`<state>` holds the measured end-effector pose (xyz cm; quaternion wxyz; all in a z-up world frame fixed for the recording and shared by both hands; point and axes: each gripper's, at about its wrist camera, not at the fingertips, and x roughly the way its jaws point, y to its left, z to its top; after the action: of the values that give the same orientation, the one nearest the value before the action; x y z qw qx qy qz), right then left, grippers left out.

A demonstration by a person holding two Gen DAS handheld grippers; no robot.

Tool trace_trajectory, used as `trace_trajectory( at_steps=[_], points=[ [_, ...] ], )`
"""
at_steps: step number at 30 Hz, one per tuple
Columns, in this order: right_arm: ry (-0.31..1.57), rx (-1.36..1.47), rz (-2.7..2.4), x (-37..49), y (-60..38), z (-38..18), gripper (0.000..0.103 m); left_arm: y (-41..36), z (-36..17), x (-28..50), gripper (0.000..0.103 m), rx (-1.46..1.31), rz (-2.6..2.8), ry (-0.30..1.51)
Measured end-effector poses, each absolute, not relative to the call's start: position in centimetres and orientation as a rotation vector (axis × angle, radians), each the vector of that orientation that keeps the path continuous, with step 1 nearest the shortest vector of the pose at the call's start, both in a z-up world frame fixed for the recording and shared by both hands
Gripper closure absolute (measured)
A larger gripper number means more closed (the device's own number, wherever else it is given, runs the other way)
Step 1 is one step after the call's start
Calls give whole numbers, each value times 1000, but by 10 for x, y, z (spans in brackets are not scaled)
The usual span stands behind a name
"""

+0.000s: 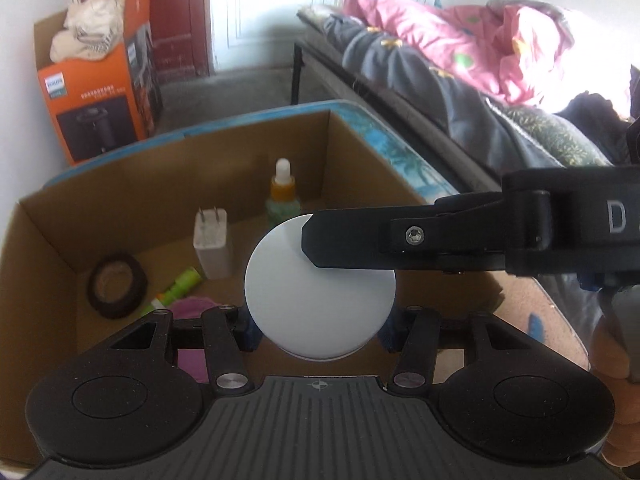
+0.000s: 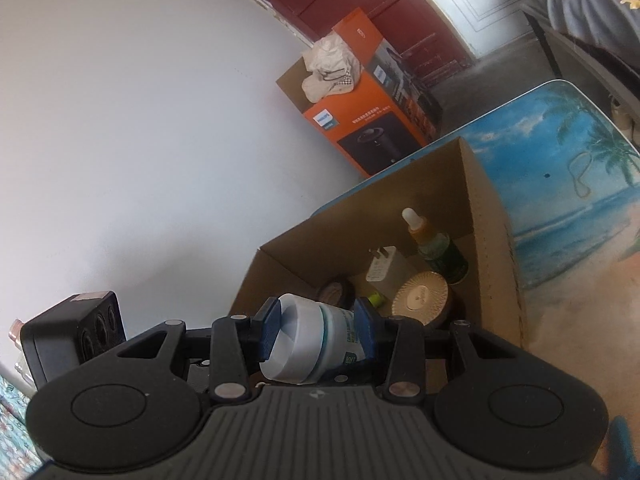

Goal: Organize rigid objects
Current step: 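Lift the white bottle and carry it over the box with the right tool, then lower the white bottle into the box and open the right tool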

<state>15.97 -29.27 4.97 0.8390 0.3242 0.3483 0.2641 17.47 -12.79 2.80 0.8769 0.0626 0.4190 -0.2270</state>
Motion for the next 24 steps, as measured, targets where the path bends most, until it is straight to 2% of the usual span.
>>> trace_trajectory(
  at_steps=[4,10,21,24],
  points=[
    [731,620,549,161,-288,48,61,-132,30,179,50,136,-473,915],
    [696,530,507,160,-286,56,57,-128,25,188,50,78,-500,985],
    [689,519,491,159,-289,55,56,-125,22,186,40,54,-533,983],
    [692,516,489,159,-289,54,56,-126,23,185,34,60,-526,959]
  ],
)
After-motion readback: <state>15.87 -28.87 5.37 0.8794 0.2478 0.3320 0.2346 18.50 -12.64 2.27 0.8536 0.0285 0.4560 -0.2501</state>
